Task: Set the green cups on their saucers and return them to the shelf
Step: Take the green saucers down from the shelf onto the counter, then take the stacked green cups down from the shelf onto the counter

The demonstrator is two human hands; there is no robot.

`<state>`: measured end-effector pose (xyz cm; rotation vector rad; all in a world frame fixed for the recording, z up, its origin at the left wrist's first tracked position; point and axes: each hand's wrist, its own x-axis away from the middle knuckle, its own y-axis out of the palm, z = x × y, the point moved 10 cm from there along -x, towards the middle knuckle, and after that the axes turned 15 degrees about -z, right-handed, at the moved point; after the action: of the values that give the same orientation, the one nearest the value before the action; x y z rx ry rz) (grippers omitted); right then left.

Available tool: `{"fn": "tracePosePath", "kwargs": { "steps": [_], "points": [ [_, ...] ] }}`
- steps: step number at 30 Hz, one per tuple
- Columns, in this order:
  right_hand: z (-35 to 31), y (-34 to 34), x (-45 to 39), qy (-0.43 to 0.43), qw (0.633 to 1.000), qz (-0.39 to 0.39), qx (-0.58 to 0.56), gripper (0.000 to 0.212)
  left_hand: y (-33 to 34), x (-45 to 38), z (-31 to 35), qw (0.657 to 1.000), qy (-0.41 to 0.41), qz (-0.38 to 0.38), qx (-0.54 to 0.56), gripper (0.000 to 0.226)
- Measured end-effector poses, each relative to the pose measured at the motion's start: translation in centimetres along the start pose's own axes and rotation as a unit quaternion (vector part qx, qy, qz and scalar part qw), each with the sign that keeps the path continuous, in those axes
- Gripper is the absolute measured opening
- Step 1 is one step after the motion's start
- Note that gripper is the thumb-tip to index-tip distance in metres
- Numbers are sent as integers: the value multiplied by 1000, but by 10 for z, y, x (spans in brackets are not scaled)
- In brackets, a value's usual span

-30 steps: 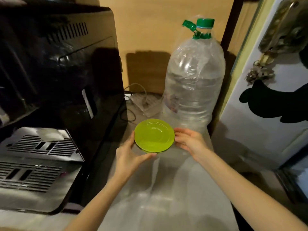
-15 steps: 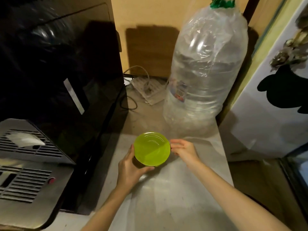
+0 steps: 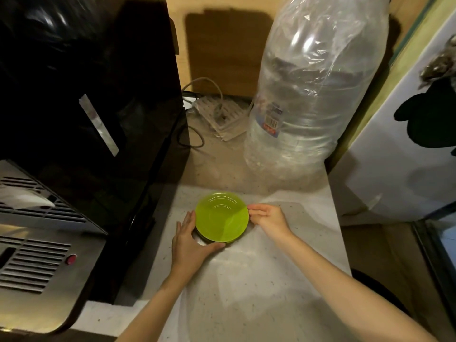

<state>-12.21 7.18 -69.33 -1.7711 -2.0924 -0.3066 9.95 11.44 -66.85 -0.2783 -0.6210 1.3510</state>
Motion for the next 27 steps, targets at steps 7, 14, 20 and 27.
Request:
{"fn": "tracePosePath", "kwargs": {
  "steps": [7,14,20,27],
  "points": [
    [-2,3,2,4,1000,-6,17,32,0,0,0,1000,-3,-3,-14,112],
    [-9,3,5,25,999,-17,41,30,0,2,13,998,7,-22,-59,110],
    [-34,8,16,46,989,-93,108,52,-8,1,42,986,40,-51,-154,113],
    [-105,-17,44,-6,972,-91,217,56,-3,-21,111,980,58,-169,-89,59]
  ]
}}
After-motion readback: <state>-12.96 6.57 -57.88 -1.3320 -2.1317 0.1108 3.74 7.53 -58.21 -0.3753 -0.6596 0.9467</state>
